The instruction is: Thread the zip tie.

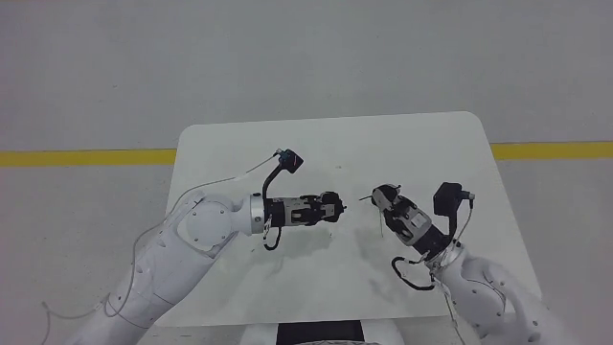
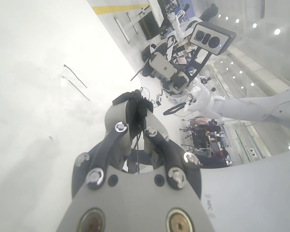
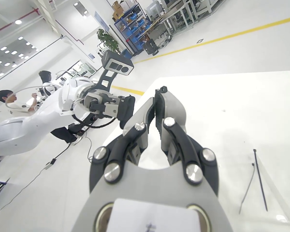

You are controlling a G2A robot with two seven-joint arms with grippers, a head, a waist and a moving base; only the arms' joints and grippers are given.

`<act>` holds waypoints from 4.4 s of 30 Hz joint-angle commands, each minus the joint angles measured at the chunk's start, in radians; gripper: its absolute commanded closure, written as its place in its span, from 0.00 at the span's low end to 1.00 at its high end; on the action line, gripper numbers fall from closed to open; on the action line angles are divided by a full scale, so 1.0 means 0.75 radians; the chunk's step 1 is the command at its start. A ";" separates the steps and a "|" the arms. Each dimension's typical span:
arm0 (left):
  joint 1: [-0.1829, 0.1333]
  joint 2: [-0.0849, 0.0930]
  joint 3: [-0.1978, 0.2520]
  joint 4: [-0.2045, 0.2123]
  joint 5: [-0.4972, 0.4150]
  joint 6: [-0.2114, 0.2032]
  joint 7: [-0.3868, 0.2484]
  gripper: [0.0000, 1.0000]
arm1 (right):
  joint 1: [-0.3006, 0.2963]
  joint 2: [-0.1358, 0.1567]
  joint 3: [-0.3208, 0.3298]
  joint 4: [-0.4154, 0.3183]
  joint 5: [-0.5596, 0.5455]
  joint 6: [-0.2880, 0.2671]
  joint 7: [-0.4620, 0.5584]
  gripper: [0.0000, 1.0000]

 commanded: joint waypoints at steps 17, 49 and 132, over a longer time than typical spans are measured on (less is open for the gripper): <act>0.000 0.000 0.000 0.000 0.000 0.000 0.000 1.00 | 0.004 -0.015 -0.029 -0.001 -0.063 -0.009 -0.113 1.00; 0.000 0.000 0.000 0.000 0.000 0.000 0.000 1.00 | 0.056 -0.027 -0.151 0.040 -0.173 -0.009 -0.180 1.00; 0.000 0.000 0.000 0.000 0.000 0.000 0.000 1.00 | 0.128 -0.024 -0.263 0.106 -0.152 -0.009 -0.161 0.86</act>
